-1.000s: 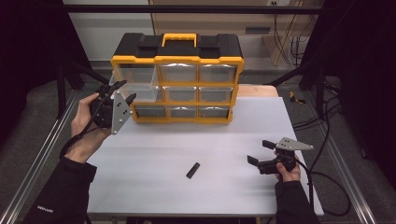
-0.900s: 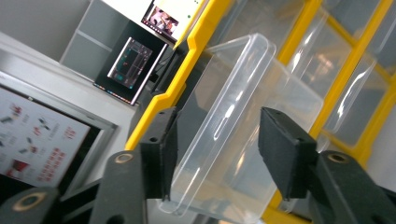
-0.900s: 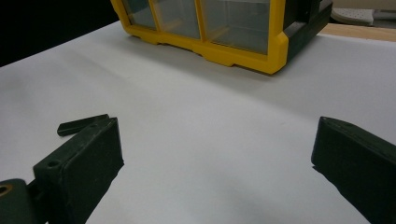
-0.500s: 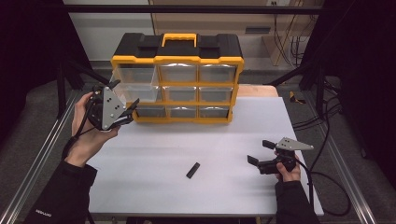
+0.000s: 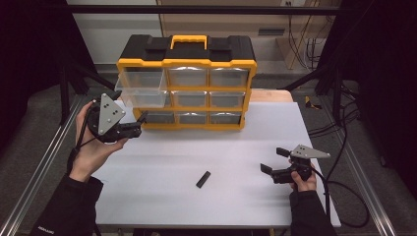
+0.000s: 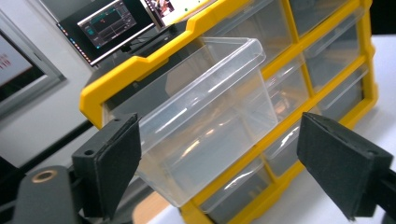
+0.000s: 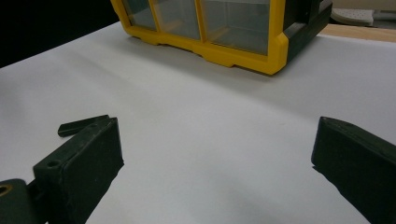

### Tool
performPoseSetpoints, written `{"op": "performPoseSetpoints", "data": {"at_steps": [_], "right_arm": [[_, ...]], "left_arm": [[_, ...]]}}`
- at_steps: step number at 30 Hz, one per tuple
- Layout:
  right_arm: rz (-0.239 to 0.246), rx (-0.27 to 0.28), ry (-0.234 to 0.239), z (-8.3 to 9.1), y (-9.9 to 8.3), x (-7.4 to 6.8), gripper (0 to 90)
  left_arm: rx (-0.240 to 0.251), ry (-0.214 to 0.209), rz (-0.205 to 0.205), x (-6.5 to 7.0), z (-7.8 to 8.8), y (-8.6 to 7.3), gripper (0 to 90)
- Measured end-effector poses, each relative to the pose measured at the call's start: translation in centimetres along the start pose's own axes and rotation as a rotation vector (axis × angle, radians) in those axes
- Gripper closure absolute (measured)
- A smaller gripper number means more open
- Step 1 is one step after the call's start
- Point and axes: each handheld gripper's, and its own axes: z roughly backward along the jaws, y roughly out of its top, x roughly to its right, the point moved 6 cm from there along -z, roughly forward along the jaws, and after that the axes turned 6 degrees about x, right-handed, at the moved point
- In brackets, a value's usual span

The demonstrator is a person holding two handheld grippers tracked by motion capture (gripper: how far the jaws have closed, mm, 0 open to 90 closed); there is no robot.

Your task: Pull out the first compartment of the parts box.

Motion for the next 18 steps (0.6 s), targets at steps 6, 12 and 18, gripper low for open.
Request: {"op": "performPoseSetpoints", "data": {"at_steps": [6,12,18], "right_arm": [[0.0,0.001,-0.001,0.0,0.0,0.0,2.1],[-0.002,0.0,-0.001,0.0,0.0,0.0,2.1],[-0.001,-0.001,0.0,0.0,0.0,0.0,2.1]], "left_arm": [[0.014,-0.01,0.083,0.4,0.2,-0.6,9.4],[0.016,-0.028,0.145,0.9,0.2,-1.6,7.8],[0.022,-0.04,0.215,1.5,0.1,-2.7,5.8]]}}
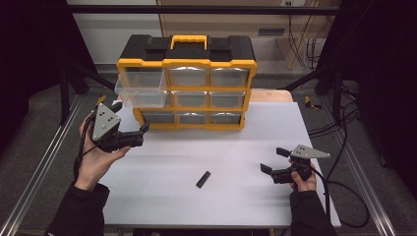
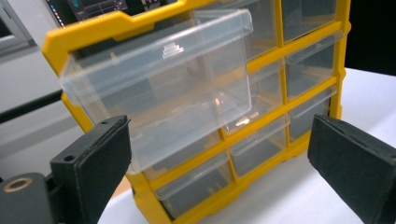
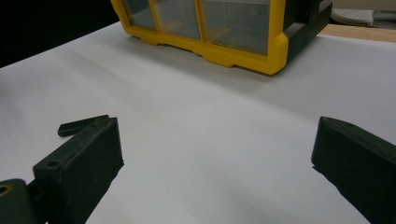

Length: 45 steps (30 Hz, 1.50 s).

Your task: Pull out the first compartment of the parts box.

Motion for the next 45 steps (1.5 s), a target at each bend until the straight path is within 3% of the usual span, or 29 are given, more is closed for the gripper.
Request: {"op": "performPoseSetpoints", "data": {"at_steps": [7,20,45], "right_arm": [[0.004,-0.001,-0.002,0.0,0.0,0.0,2.1],[0.005,-0.001,0.001,-0.1,0.0,0.0,2.1],[0.009,-0.003,0.002,0.0,0.0,0.0,2.1]], "left_arm": [[-0.004,-0.03,0.057,0.7,-0.4,-1.4,4.5],[-0.046,-0.068,0.126,1.8,-1.4,-4.3,3.9],[-0.123,-0.143,0.165,4.3,-2.5,-8.0,3.6]]}}
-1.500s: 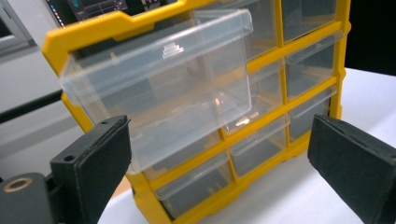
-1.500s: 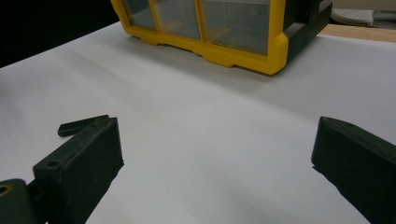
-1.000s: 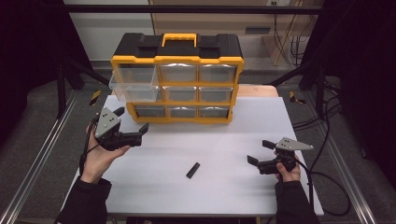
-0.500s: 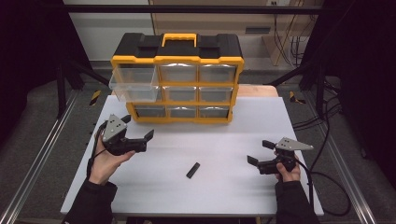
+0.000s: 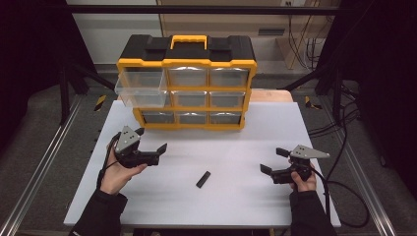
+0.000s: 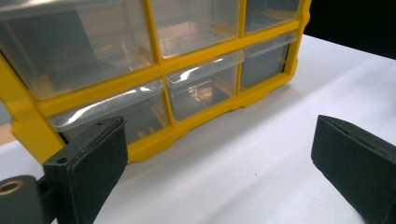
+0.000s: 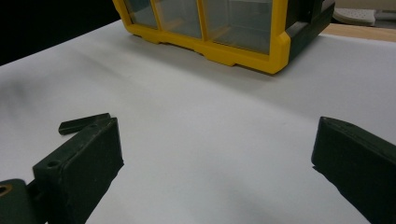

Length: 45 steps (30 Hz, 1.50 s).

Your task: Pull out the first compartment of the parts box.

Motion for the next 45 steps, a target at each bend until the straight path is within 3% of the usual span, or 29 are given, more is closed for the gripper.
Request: {"op": "performPoseSetpoints", "data": {"at_steps": [22,32,45], "right_arm": [[0.001,-0.006,0.005,-0.1,-0.1,0.0,2.1],[0.001,-0.01,0.003,-0.1,-0.2,0.0,2.1],[-0.001,-0.012,0.005,-0.2,-0.2,0.0,2.1]], "left_arm": [[-0.055,-0.081,0.002,2.7,-1.3,-1.2,3.6],[-0.072,-0.096,0.001,3.5,-1.5,-1.5,3.6],[-0.1,-0.14,-0.011,5.7,-2.1,-2.1,3.6]]}}
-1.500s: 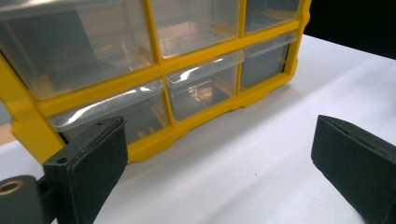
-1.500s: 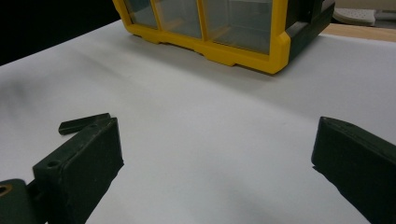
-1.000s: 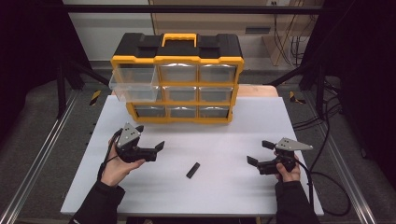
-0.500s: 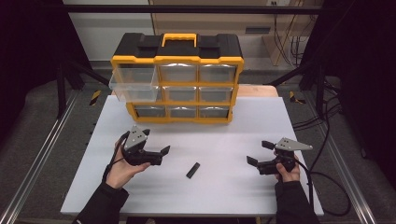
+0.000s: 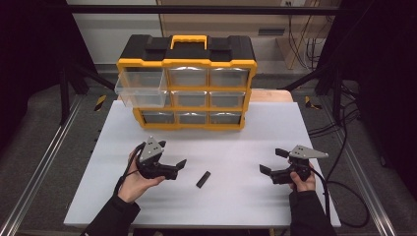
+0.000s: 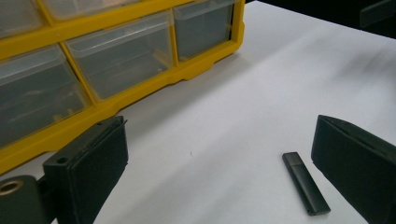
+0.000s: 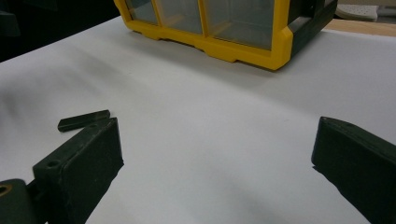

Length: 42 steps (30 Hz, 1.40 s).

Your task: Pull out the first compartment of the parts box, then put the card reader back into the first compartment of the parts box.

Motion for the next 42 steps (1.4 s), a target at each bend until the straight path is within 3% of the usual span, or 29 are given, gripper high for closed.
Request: {"op": "performPoseSetpoints", "data": {"at_steps": [42], "right_arm": [[0.001,-0.002,-0.001,0.0,0.0,0.0,2.1]], "left_arm": [[-0.082,-0.094,-0.026,4.7,-2.8,-1.8,3.6]]}}
